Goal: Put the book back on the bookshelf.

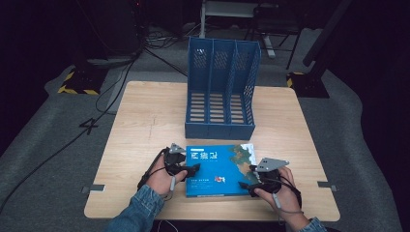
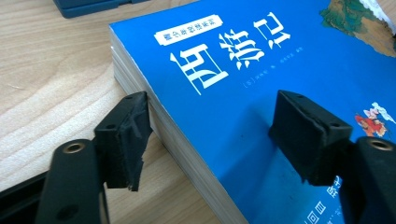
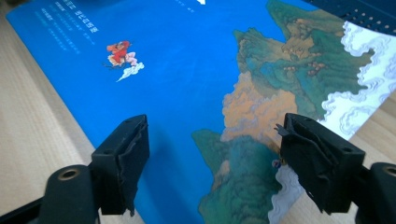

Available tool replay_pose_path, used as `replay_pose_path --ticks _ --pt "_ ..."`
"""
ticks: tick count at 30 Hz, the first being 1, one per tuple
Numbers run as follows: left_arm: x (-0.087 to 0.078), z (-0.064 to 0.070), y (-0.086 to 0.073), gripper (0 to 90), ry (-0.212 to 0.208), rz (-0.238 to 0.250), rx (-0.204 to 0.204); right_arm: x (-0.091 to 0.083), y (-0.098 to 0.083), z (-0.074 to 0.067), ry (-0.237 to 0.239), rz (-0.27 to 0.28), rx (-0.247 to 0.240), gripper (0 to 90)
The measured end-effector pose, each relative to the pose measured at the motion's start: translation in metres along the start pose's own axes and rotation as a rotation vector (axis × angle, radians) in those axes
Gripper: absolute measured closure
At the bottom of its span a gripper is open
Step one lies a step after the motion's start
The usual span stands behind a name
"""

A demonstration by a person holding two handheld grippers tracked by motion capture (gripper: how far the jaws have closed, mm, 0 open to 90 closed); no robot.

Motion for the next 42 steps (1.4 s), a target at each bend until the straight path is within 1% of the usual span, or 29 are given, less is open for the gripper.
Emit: replay_pose_path --ticks 1,3,4,6,8,9,10,11,13,14,17,19,20,22,24,26,27,28,30,33,35,36,38,40,41,42 --pt "-0.001 0.000 0.000 31.0 0.002 0.000 0.004 0.000 0.000 0.000 0.000 0.000 0.000 24.2" --pt "-0.002 0.001 0.001 35.2 0.008 0.007 0.020 0.002 0.000 -0.001 -0.003 0.003 -0.001 23.1" --pt "-0.003 0.001 0.002 36.3 0.009 0.006 0.030 0.002 0.000 -0.001 -0.003 0.006 -0.002 23.2" --pt "-0.003 0.002 0.002 37.5 0.012 0.010 0.037 0.003 0.000 0.000 -0.002 0.009 0.003 23.2" --pt "-0.006 0.002 0.004 41.4 0.017 0.016 0.052 0.004 0.000 0.000 -0.003 0.018 0.004 23.2" --pt "-0.008 0.001 0.005 44.2 0.017 0.018 0.061 0.005 0.000 0.000 -0.003 0.023 0.005 23.2" --pt "-0.008 0.001 0.005 46.9 0.017 0.018 0.061 0.005 0.000 0.000 -0.003 0.023 0.005 23.2" --pt "-0.009 0.002 0.006 46.9 0.017 0.025 0.064 0.005 0.000 0.000 -0.002 0.029 0.007 23.2" --pt "-0.010 0.003 0.006 50.6 0.015 0.032 0.076 0.006 -0.001 0.000 -0.002 0.041 0.008 23.2" --pt "-0.011 0.003 0.007 50.6 0.013 0.037 0.083 0.006 -0.001 0.000 -0.002 0.041 0.008 23.2" --pt "-0.015 0.007 0.010 55.4 -0.008 0.061 0.076 0.006 -0.001 0.000 -0.002 0.048 0.008 23.2" --pt "-0.018 0.012 0.012 58.6 -0.044 0.076 0.065 0.007 -0.001 0.000 -0.004 0.053 0.007 23.2" --pt "-0.019 0.015 0.012 59.0 -0.052 0.082 0.064 0.007 -0.002 0.000 -0.004 0.054 0.007 23.2" --pt "-0.020 0.018 0.013 61.4 -0.047 0.087 0.081 0.007 -0.002 0.000 -0.007 0.060 0.008 23.0" --pt "-0.020 0.020 0.012 62.7 -0.042 0.084 0.088 0.008 -0.002 -0.001 -0.008 0.061 0.009 22.9" --pt "-0.021 0.021 0.012 66.0 -0.039 0.083 0.093 0.008 -0.002 -0.001 -0.010 0.063 0.010 22.8" --pt "-0.021 0.021 0.012 67.0 -0.046 0.087 0.082 0.008 -0.002 -0.001 -0.010 0.063 0.010 22.9" --pt "-0.021 0.021 0.012 68.5 -0.049 0.086 0.084 0.008 -0.002 -0.001 -0.011 0.063 0.009 22.9" --pt "-0.022 0.020 0.012 70.6 -0.061 0.087 0.070 0.008 -0.002 -0.001 -0.011 0.064 0.010 22.8" --pt "-0.020 0.018 0.010 70.8 -0.082 0.072 0.069 0.008 -0.002 -0.001 -0.012 0.065 0.010 22.7" --pt "-0.016 0.015 0.008 64.6 -0.085 0.059 0.083 0.008 -0.002 -0.001 -0.012 0.067 0.010 22.5" --pt "-0.014 0.013 0.007 64.0 -0.086 0.058 0.085 0.008 -0.002 -0.001 -0.012 0.068 0.010 22.2" --pt "-0.014 0.011 0.006 63.6 -0.093 0.056 0.087 0.009 -0.002 -0.001 -0.015 0.072 0.010 21.5" --pt "-0.012 0.011 0.006 63.6 -0.091 0.056 0.079 0.010 -0.001 -0.002 -0.015 0.076 0.009 20.8" --pt "-0.013 0.011 0.006 64.3 -0.089 0.057 0.080 0.011 -0.001 -0.002 -0.016 0.078 0.006 20.4" --pt "-0.014 0.011 0.006 67.0 -0.084 0.064 0.070 0.011 -0.001 -0.003 -0.016 0.076 0.007 19.9"
Point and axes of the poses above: each handheld gripper's, and its own axes: x roughly forward along the jaws, y roughly out of its top, z roughly to its right, the point moved 3 cm from there along x, roughly forward along the jaws, and after that the axes turned 7 degrees about z, right-handed, at the moved point
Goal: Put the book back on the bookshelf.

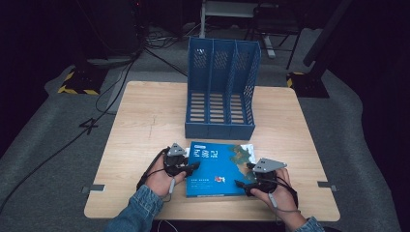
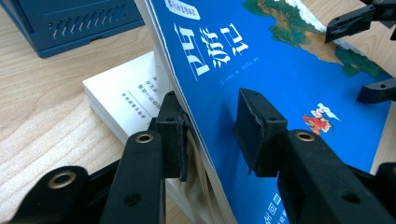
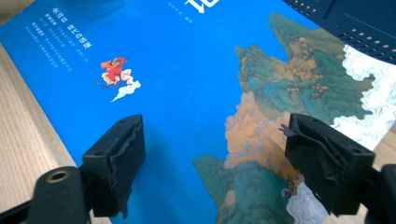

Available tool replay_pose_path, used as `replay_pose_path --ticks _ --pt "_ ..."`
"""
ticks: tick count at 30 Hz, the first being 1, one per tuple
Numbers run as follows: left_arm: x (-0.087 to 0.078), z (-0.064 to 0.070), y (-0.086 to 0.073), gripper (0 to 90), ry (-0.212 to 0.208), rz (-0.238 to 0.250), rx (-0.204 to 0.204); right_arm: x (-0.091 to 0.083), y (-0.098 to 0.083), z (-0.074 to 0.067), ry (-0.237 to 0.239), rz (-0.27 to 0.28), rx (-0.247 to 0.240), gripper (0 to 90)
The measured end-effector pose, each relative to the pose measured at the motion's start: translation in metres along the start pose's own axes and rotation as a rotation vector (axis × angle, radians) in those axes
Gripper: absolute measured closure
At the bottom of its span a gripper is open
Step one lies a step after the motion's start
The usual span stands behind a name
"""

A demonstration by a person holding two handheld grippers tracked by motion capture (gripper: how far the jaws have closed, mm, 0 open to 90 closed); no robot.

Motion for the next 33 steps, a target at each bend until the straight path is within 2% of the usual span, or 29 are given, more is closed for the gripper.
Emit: replay_pose_path --ticks 2,4,6,9,12,15,18,23,25,30,33 --pt "-0.006 0.003 0.005 79.4 -0.038 0.009 -0.024 0.001 0.001 -0.001 0.002 0.004 -0.003 18.4" --pt "-0.009 0.007 0.008 83.0 -0.040 0.013 -0.015 0.003 0.001 -0.002 -0.003 0.007 -0.002 16.5" --pt "-0.009 0.008 0.009 83.5 -0.038 0.013 -0.009 0.003 0.001 -0.003 -0.004 0.007 0.000 15.8" --pt "-0.013 0.009 0.014 83.7 -0.074 0.011 -0.042 0.004 0.003 -0.006 0.011 -0.004 -0.005 16.0" --pt "-0.014 0.011 0.018 83.8 -0.079 0.003 -0.048 0.007 0.006 -0.009 0.015 -0.005 -0.017 16.0" --pt "-0.014 0.014 0.023 84.0 -0.080 -0.007 -0.053 0.013 0.014 -0.017 0.039 -0.009 -0.039 16.3" --pt "-0.015 0.016 0.030 84.1 -0.084 -0.004 -0.060 0.017 0.026 -0.029 0.066 0.017 -0.062 16.2" --pt "-0.014 0.015 0.036 84.1 -0.092 -0.010 -0.100 0.028 0.039 -0.049 0.109 0.041 -0.101 16.0" --pt "-0.014 0.015 0.038 84.1 -0.096 -0.009 -0.109 0.030 0.040 -0.052 0.117 0.038 -0.106 16.0" --pt "-0.014 0.015 0.042 84.1 -0.106 -0.022 -0.133 0.042 0.039 -0.075 0.160 0.007 -0.150 15.1" --pt "-0.013 0.014 0.043 84.1 -0.114 -0.033 -0.143 0.047 0.038 -0.084 0.121 0.010 -0.225 13.6"
Point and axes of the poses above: each handheld gripper's, and its own axes: x roughly forward along the jaws, y roughly out of its top, z roughly to its right, the point moved 3 cm from there along x, roughly forward along the jaws, and after that the axes turned 7 degrees about z, right-handed, at the moved point
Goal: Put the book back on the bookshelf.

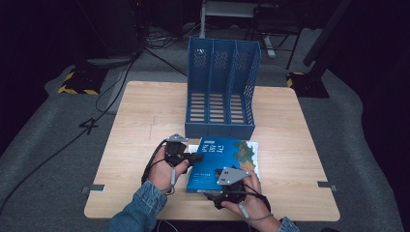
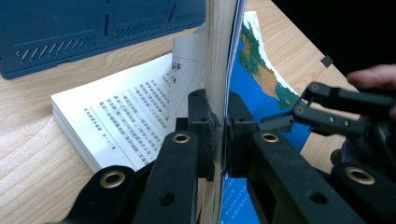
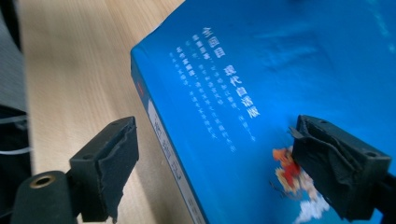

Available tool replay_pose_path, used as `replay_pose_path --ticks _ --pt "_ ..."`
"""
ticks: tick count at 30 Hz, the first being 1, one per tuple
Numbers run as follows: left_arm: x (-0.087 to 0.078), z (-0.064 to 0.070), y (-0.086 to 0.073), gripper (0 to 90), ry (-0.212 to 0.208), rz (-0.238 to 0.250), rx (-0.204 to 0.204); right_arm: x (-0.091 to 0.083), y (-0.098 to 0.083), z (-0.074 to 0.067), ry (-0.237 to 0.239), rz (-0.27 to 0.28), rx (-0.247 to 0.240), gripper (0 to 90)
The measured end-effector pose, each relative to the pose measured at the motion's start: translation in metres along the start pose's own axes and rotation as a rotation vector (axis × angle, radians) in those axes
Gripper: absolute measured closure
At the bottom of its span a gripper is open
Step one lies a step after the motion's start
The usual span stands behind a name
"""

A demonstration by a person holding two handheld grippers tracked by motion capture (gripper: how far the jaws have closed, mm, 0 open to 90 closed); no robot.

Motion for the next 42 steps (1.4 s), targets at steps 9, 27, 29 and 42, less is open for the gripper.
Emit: replay_pose_path --ticks 9,27,29,42 --pt "0.000 0.002 0.002 84.0 -0.018 -0.003 -0.027 0.012 -0.003 -0.009 -0.070 0.013 -0.097 0.9" --pt "0.000 -0.003 -0.018 78.8 -0.008 -0.001 -0.048 0.023 -0.018 -0.005 -0.155 -0.016 -0.190 0.4" --pt "0.000 -0.004 -0.019 78.5 -0.010 0.005 -0.057 0.023 -0.018 -0.005 -0.156 -0.015 -0.190 0.3" --pt "-0.004 0.001 -0.005 83.8 -0.068 -0.022 -0.074 0.020 -0.013 -0.006 -0.182 -0.027 -0.226 0.0"
Point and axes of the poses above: each handheld gripper's, and its own axes: x roughly forward along the jaws, y roughly out of its top, z roughly to its right, the point moved 3 cm from there along x, roughly forward along the jaws, and after that the axes turned 7 degrees about z, right-handed, at the moved point
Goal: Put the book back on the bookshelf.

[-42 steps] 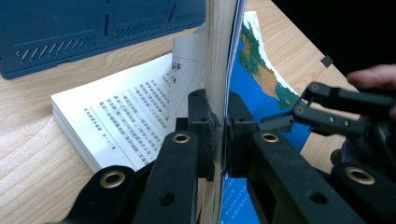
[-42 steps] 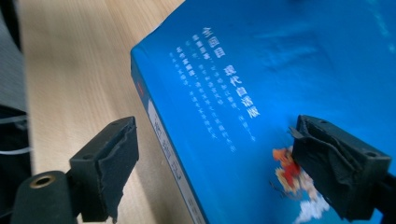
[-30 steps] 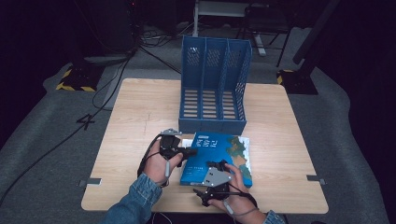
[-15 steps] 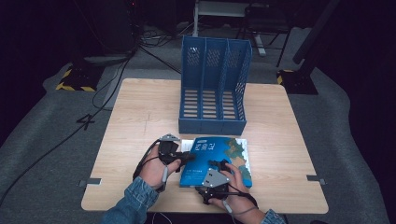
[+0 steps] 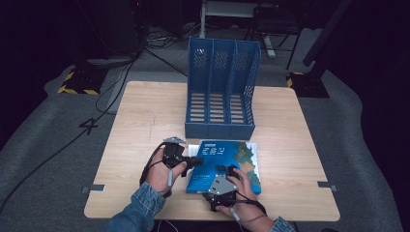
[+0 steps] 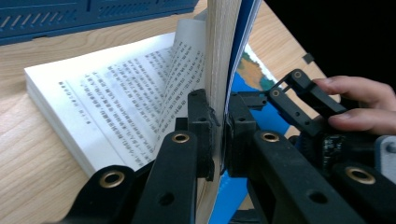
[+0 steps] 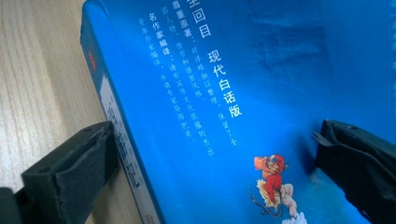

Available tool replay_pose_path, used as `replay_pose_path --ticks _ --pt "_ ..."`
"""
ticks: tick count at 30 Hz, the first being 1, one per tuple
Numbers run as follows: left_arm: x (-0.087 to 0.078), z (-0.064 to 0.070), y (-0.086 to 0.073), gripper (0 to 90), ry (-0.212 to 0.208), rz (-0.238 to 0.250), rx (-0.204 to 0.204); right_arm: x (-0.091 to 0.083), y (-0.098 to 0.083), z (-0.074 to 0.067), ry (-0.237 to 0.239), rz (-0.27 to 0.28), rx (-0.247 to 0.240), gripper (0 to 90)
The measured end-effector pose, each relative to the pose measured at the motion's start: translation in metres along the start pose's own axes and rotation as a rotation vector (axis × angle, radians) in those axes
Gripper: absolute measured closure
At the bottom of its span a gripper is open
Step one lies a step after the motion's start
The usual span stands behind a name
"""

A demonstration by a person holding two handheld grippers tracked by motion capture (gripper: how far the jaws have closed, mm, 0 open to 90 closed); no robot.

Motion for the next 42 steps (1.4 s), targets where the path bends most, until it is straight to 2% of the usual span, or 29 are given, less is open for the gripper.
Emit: replay_pose_path --ticks 9,11,12,14,18,21,26,28,29,30,31,33,35,36,39,42 --pt "-0.003 0.004 0.013 83.9 -0.057 0.000 -0.025 -0.007 0.005 0.002 -0.049 0.006 -0.050 0.0" --pt "-0.003 0.005 0.016 83.9 -0.067 0.003 -0.031 -0.009 0.005 0.003 -0.056 -0.006 -0.078 0.0" --pt "-0.003 0.005 0.017 83.9 -0.074 0.000 -0.033 -0.009 0.004 0.003 -0.066 -0.019 -0.094 0.1" --pt "-0.002 0.007 0.018 83.9 -0.092 -0.001 -0.041 -0.010 0.001 0.004 -0.123 -0.047 -0.111 0.0" --pt "0.001 0.008 0.017 83.8 -0.094 0.001 -0.046 -0.007 -0.004 0.003 -0.164 -0.047 -0.109 0.0" --pt "0.002 0.005 0.015 83.8 -0.090 0.002 -0.047 -0.004 -0.005 0.003 -0.166 -0.051 -0.118 0.0" --pt "0.003 0.001 0.012 83.1 -0.079 0.034 -0.067 -0.002 -0.006 0.005 -0.155 -0.041 -0.115 0.0" --pt "0.004 0.001 0.011 79.9 -0.082 0.045 -0.083 -0.002 -0.006 0.006 -0.144 -0.041 -0.106 0.0" --pt "0.004 0.001 0.009 79.9 -0.090 0.064 -0.114 -0.002 -0.007 0.006 -0.145 -0.036 -0.100 0.0" --pt "0.004 0.001 0.007 76.1 -0.091 0.076 -0.124 -0.001 -0.007 0.006 -0.141 -0.034 -0.099 0.0" --pt "0.005 0.000 0.005 75.8 -0.085 0.096 -0.123 -0.001 -0.007 0.006 -0.143 -0.035 -0.099 0.0" --pt "0.005 -0.002 0.003 75.3 -0.065 0.107 -0.102 -0.001 -0.007 0.006 -0.138 -0.037 -0.098 0.0" --pt "0.006 -0.002 0.001 74.5 -0.035 0.097 -0.075 -0.001 -0.007 0.007 -0.134 -0.036 -0.093 0.2" --pt "0.007 -0.003 0.001 74.5 -0.018 0.097 -0.047 -0.001 -0.007 0.007 -0.133 -0.033 -0.088 0.1" --pt "0.008 -0.002 0.000 75.7 -0.008 0.090 -0.052 0.001 -0.008 0.007 -0.127 -0.022 -0.079 0.1" --pt "0.006 -0.001 0.003 80.9 0.000 0.083 -0.030 0.003 -0.007 0.007 -0.141 -0.018 -0.073 0.0"
Point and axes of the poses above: each handheld gripper's, and its own axes: x roughly forward along the jaws, y roughly out of its top, z roughly to its right, the point moved 3 cm from there along x, roughly forward along the jaws, and after that the axes turned 7 degrees about z, right-handed, at the moved point
